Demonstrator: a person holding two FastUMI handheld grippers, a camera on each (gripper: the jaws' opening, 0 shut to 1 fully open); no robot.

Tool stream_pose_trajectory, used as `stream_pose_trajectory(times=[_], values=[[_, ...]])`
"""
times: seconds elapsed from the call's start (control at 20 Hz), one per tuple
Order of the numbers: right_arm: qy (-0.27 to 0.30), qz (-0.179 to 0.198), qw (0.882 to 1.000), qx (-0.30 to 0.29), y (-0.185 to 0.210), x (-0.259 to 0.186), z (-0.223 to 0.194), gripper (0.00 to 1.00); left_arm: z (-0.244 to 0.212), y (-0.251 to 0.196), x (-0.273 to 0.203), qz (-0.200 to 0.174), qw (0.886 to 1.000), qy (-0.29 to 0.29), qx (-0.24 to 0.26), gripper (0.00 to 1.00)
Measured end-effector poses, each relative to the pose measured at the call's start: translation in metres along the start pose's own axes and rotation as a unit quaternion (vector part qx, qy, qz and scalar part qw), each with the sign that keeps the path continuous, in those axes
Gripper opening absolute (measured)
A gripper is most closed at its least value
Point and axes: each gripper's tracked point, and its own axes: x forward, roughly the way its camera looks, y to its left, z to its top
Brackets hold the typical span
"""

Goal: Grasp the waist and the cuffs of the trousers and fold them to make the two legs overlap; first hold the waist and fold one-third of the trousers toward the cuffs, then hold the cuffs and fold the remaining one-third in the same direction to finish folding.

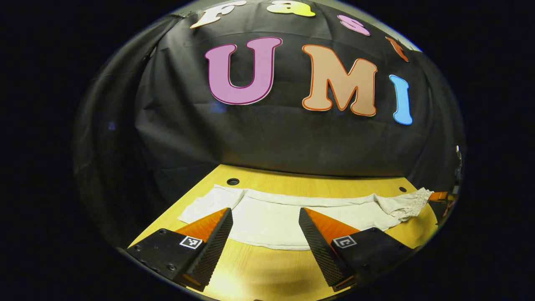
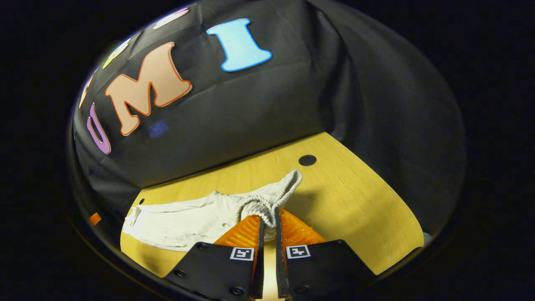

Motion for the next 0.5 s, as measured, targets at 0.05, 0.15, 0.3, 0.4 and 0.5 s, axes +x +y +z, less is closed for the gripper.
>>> stream_pose_trajectory(times=[0.05, 0.15, 0.3, 0.4, 0.5], values=[[-0.009, 0.001, 1.000, -0.001, 0.014, -0.003, 0.006, 0.14, -0.002, 0.006, 0.004, -0.007, 1.000, 0.003, 0.001, 0.96], [-0.026, 0.006, 1.000, -0.007, 0.045, -0.012, 0.018, 0.14, 0.001, 0.020, 0.011, -0.021, 1.000, 0.006, 0.001, 0.96], [-0.047, 0.016, 0.999, -0.014, 0.099, -0.024, 0.029, 0.14, 0.005, 0.047, 0.023, -0.035, 0.999, 0.009, 0.004, 0.96], [-0.063, 0.027, 0.997, -0.026, 0.140, -0.031, 0.036, 0.14, 0.008, 0.064, 0.030, -0.042, 0.999, 0.009, 0.009, 0.97], [-0.072, 0.045, 0.996, -0.033, 0.180, -0.034, 0.038, 0.14, 0.008, 0.080, 0.037, -0.048, 0.999, 0.011, 0.010, 0.96]])
